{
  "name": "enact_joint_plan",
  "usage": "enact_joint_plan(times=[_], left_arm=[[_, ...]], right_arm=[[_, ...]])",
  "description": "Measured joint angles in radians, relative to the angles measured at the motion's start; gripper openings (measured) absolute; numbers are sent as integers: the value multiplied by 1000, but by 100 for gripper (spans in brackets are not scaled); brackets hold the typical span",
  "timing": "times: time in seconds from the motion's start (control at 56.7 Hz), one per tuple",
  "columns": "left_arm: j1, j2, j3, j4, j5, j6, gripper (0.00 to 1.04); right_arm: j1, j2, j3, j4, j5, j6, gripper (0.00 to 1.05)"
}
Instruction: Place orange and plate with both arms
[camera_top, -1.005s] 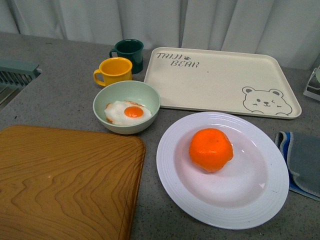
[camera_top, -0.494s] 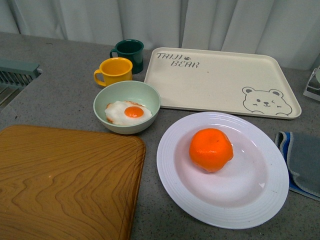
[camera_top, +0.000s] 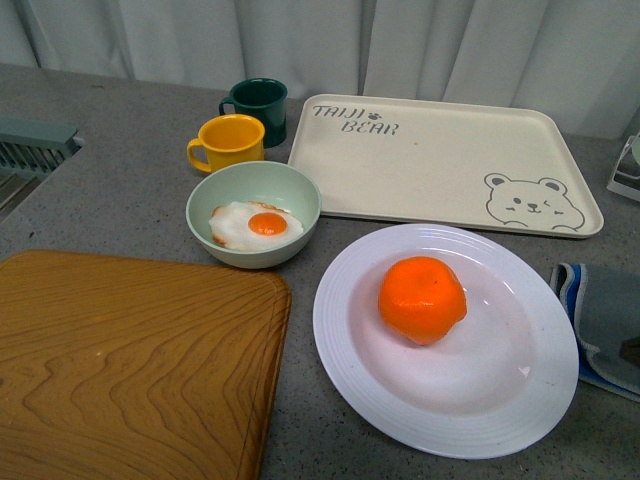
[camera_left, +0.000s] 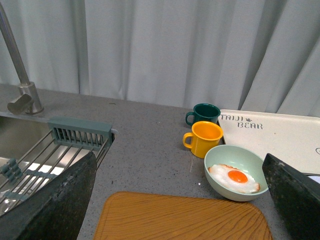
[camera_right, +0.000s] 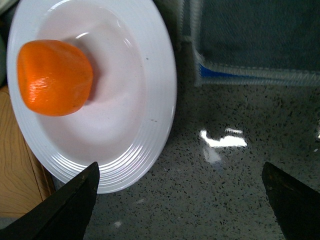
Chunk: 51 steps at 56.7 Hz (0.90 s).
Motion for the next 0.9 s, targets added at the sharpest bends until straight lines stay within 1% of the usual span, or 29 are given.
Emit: enact_joint_plan(times=[0.106, 0.194, 0.282, 0.441, 0.67, 0.776, 0.811, 0.899], left_arm=[[0, 0, 0, 0, 0, 0, 98], [0, 0, 0, 0, 0, 0, 98], [0, 0, 0, 0, 0, 0, 98], [0, 0, 0, 0, 0, 0, 98], [0, 0, 0, 0, 0, 0, 98], [0, 0, 0, 0, 0, 0, 98], [0, 0, 0, 0, 0, 0, 98], [0, 0, 0, 0, 0, 0, 98]], right_arm=[[-5, 103, 25, 34, -23, 40, 95], [-5, 178, 41, 92, -49, 75, 95], [0, 262, 61, 166, -99, 127, 95], [13, 375, 103, 244, -138, 189, 95], [38, 497, 164, 307, -230, 267, 95], [47, 536, 193, 298, -237, 280, 95], [48, 549, 203, 294, -239, 285, 93], [48, 575, 232, 257, -231, 286, 78]])
